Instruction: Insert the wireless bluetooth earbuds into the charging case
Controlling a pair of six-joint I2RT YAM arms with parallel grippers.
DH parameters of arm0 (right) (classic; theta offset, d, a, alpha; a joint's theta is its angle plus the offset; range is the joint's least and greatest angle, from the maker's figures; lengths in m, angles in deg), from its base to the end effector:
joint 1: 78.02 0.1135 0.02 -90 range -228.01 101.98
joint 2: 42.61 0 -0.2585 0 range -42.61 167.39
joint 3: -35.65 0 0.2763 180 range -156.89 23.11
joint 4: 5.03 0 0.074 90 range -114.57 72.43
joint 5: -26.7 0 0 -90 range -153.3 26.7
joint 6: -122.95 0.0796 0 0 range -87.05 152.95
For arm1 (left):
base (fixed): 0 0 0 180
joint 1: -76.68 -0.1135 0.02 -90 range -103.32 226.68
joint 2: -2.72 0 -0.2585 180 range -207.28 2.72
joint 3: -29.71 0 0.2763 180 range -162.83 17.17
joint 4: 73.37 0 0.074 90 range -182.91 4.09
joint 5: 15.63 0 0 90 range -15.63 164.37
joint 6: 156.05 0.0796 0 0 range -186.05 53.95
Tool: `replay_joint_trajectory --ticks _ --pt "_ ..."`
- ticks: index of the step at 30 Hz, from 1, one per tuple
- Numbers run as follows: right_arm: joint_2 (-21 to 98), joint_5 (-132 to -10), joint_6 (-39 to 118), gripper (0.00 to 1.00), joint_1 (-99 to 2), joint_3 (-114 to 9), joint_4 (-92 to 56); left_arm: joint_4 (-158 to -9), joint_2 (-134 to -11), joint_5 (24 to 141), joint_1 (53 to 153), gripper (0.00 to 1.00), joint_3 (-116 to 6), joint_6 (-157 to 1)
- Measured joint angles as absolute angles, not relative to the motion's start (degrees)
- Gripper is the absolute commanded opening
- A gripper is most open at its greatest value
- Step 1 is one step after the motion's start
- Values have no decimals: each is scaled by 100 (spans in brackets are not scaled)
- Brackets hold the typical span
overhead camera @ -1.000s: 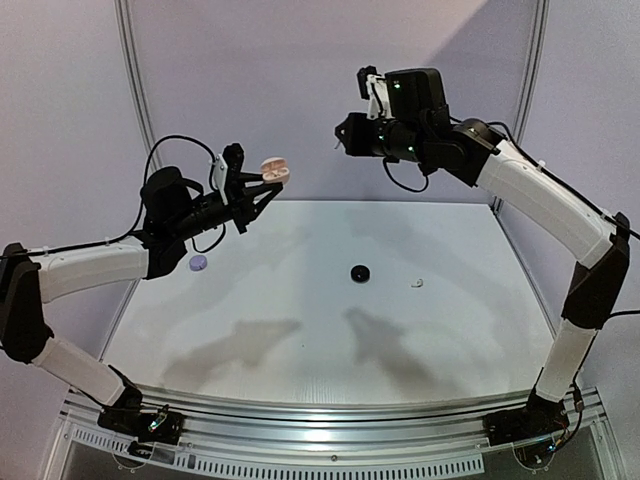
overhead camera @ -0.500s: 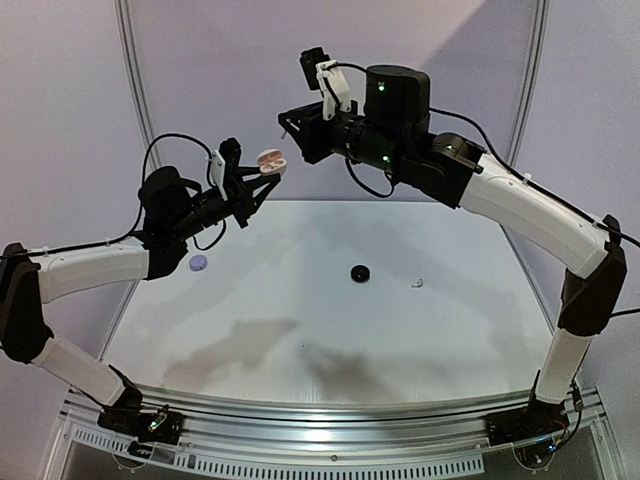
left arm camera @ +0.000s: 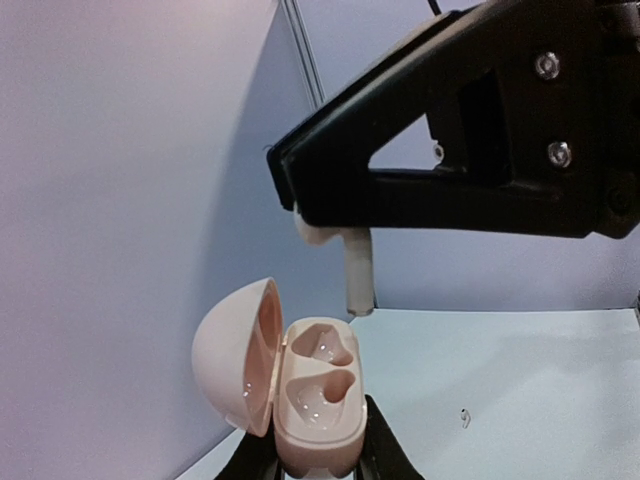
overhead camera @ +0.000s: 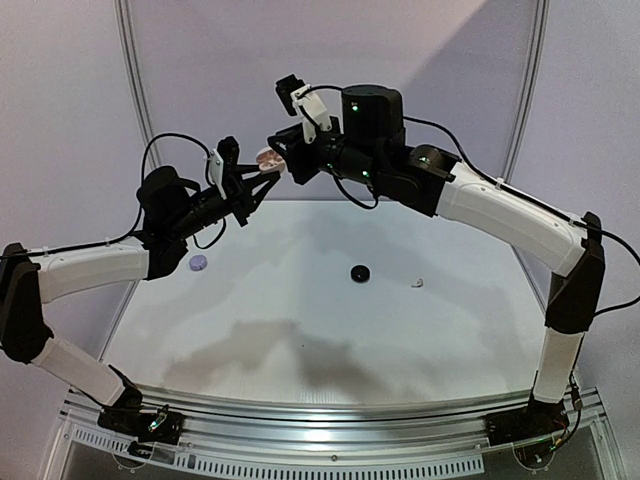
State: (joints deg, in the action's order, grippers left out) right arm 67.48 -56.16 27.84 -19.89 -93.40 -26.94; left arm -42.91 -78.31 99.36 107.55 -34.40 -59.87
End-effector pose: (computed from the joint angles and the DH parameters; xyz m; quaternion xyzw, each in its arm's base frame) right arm 0.2845 0.4388 0.4382 -0.3429 0.6387 0.2664 0.6352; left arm 0.3142 -0.2270 0.3226 0.3531 0.5189 -0.2948 0.7206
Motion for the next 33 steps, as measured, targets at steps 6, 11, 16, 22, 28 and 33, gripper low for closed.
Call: replay_joint_trajectory --ticks 6,11,16,22,28,33 --pt "6750 -5470 2618 0 -1989 -9340 -2740 -4291 -7831 9939 10755 0 -3440 -5983" --pt "6772 -5395 2502 0 -1989 -9340 -2766 -4291 -7831 9945 10755 0 -3440 -5963" --pt "6846 -5380 2470 0 -1989 -9340 -2781 -4293 -7831 9971 10755 0 -3440 -5961" --pt "6907 -5343 2426 0 -1989 -9362 -2790 -4299 -7831 9987 10755 0 -3442 -5959" --pt "6923 -5301 2295 0 -1984 -9395 -2875 -4323 -7831 9985 10755 0 -3442 -5959" --pt "6940 -5170 2070 1 -1934 -9432 -2932 -4332 -7831 9985 10762 0 -3442 -5961"
